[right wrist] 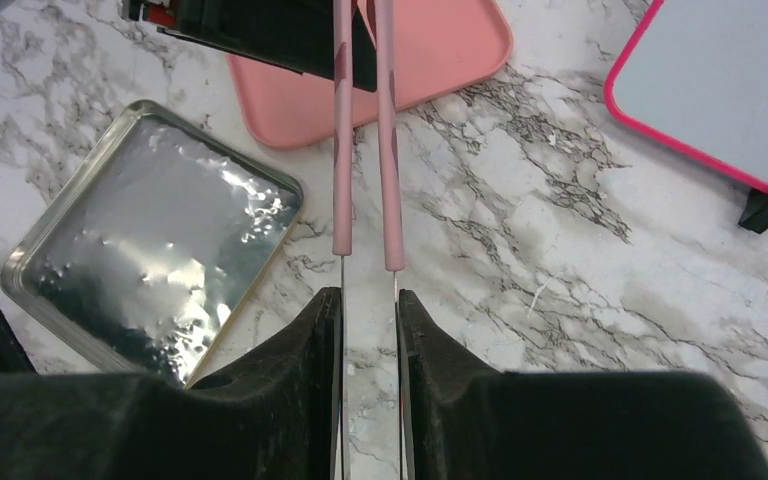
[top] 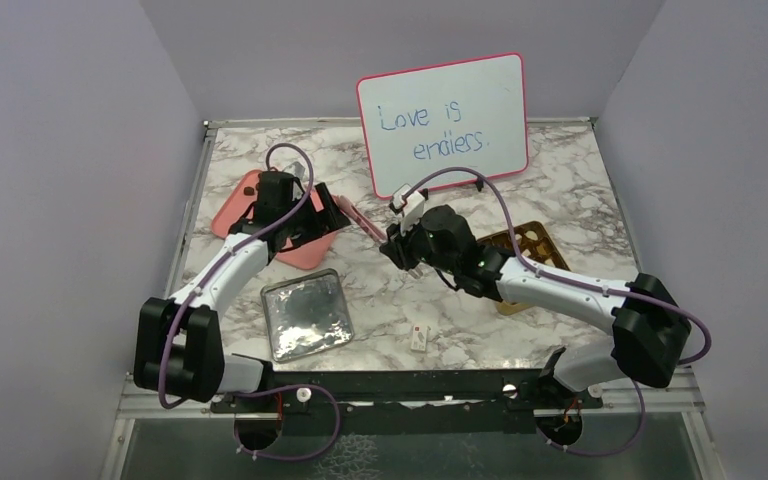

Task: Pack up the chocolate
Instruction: Adjust the clamp.

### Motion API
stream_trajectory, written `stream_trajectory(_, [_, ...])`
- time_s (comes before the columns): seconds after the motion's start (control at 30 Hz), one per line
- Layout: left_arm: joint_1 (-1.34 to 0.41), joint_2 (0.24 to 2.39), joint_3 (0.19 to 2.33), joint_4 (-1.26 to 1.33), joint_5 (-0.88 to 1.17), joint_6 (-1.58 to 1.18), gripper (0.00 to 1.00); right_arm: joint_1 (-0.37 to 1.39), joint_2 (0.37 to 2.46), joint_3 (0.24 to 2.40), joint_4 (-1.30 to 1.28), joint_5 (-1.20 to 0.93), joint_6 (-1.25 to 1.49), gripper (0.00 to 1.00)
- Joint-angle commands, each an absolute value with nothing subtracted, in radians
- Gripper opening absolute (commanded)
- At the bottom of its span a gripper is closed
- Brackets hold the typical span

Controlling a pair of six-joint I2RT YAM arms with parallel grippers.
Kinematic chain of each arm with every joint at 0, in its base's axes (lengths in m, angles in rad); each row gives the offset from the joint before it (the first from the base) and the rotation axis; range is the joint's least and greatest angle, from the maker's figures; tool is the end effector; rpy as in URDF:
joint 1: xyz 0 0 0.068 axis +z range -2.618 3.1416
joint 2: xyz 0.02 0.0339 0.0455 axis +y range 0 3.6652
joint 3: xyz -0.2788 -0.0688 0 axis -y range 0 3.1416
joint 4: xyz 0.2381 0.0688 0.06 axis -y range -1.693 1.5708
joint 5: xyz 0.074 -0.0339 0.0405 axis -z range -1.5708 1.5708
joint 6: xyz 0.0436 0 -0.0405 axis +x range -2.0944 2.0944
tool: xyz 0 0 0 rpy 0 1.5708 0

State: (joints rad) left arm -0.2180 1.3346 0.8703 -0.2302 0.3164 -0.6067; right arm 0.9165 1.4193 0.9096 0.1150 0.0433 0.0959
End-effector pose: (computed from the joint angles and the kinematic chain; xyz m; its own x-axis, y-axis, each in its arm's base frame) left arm 0.2736 -0.0745 0.2577 -0.7636 -0.3858 -0.5177 0.0044 0.7987 -0.6017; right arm 0.1984 0.2556 0.2801 -0.3065 -0.2425 -0.9205 -0.7425 0.6660 0.0718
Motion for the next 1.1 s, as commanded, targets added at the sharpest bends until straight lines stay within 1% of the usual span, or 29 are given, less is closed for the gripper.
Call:
stream_trajectory(0.0, [-0.192, 1.349, 0.912, -0.327, 0.242, -0.567, 0.88, 0.923, 1.416, 0.949, 0.049, 0.016, 0.065, 0.28])
stream_trajectory(0.07, [-0.182, 1.304, 0.927, -0.337, 0.237, -0.569, 0.88, 0.923, 1.434, 0.965, 0.016, 0.030, 0.061, 0.28])
stream_trajectory(0.23, [-0.179, 1.139, 0.979, -0.345, 0.209, -0.580, 0.93, 0.923, 1.512, 1.025, -0.075, 0.023, 0.058, 0.28])
stream_trajectory(0.33, [-0.180, 1.086, 0.986, -0.309, 0.215, -0.588, 0.95, 0.923, 1.557, 1.071, -0.116, 0.005, 0.062, 0.28])
stream_trajectory(0.53, [-0.179, 1.149, 0.962, -0.323, 0.168, -0.528, 0.96, 0.932, 1.549, 1.092, -0.071, -0.065, 0.064, 0.28])
stream_trajectory(0.63, [-0.179, 1.208, 0.932, -0.330, 0.161, -0.503, 0.95, 0.939, 1.547, 1.117, -0.081, -0.054, 0.057, 0.27])
stream_trajectory(0.77, [-0.178, 1.262, 0.929, -0.363, 0.098, -0.490, 0.93, 0.943, 1.524, 1.122, -0.065, -0.028, 0.053, 0.27])
stream_trajectory(1.07, [-0.178, 1.214, 0.873, -0.364, 0.086, -0.519, 0.93, 0.943, 1.532, 1.136, -0.076, -0.016, 0.056, 0.27])
